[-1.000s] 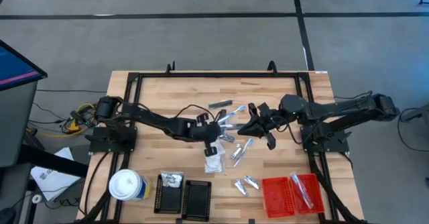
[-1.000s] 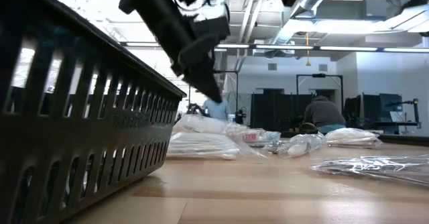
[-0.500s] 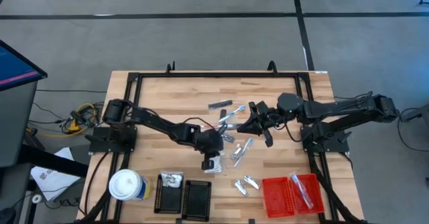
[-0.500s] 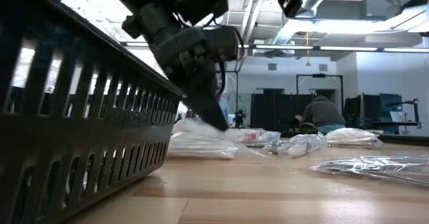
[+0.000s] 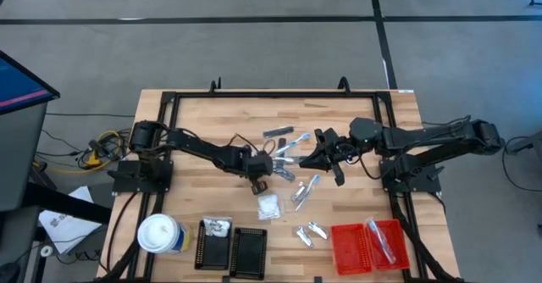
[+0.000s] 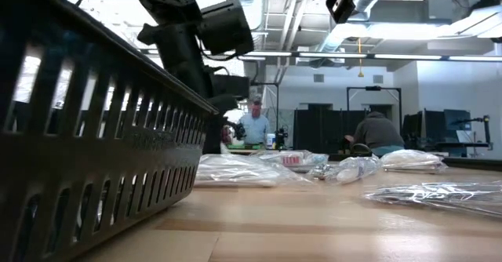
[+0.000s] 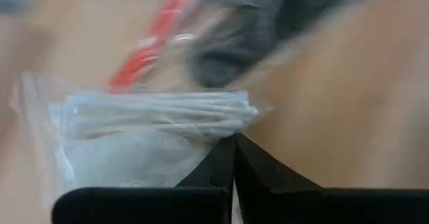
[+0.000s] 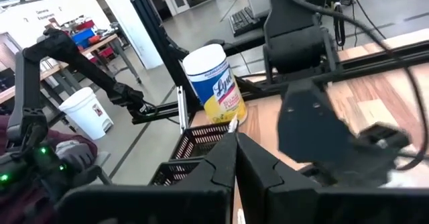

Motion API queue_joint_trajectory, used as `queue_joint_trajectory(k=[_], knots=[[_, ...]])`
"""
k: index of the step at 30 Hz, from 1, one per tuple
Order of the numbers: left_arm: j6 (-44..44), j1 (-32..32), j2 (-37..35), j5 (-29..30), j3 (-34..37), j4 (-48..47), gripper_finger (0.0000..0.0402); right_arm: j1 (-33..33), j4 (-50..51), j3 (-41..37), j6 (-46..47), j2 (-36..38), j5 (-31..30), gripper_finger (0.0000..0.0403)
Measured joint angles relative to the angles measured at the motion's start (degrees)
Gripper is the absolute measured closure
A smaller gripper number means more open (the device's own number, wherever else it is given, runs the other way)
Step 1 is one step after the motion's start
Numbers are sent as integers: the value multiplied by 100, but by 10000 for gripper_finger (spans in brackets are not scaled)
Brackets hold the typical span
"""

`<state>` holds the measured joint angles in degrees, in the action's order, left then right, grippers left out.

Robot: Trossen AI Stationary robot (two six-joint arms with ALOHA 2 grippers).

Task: Pick & Place Travel size toiletries
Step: Put the black hair comb into the left red bin

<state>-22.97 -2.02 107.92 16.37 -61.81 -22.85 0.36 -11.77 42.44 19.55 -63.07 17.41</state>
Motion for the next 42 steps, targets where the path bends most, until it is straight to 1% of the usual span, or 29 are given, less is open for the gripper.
queue_joint_trajectory(k=[1, 3, 5, 8, 14, 17, 21, 25, 30, 31, 36, 39, 42], knots=[[65, -10, -16, 172, 4, 117, 401, 1, 7, 1, -2, 0, 0, 400], [366, -54, -87, 323, 3, 502, 401, 1, 79, 2, -1, 0, 0, 400], [693, -118, -94, 224, -7, 952, 401, 1, 153, 2, -1, 0, 0, 400], [937, -186, -40, 147, 5, 1331, 401, 0, 151, 2, 0, 0, 0, 400], [1034, 108, -42, 379, 5, 1384, 401, 1, 146, 2, 0, 0, -6, 400], [1034, 315, -42, 378, 25, 1406, 401, 1, 144, 2, 0, 0, -179, 400], [1032, 472, -42, 116, 239, 1421, 401, -2, 146, 2, -2, 0, -245, 400], [1034, 469, -42, -152, 429, 1677, 401, 1, 144, 2, -6, 0, -245, 400], [1032, 405, -42, -399, 473, 1713, 401, 1, 146, 2, -4, 0, -247, 400], [1030, 380, -42, -504, 473, 1715, 401, 0, 145, 2, -4, 0, -247, 400], [961, 192, -42, -1381, 473, 1711, 401, 1, 146, 2, -9, 0, -247, 400], [1111, 26, -83, -1373, 473, 1767, 401, 1, 144, 2, -20, 0, -247, 400], [1211, -65, -184, -1004, 470, 1961, 401, 1, 146, 2, -21, 0, -247, 400]])
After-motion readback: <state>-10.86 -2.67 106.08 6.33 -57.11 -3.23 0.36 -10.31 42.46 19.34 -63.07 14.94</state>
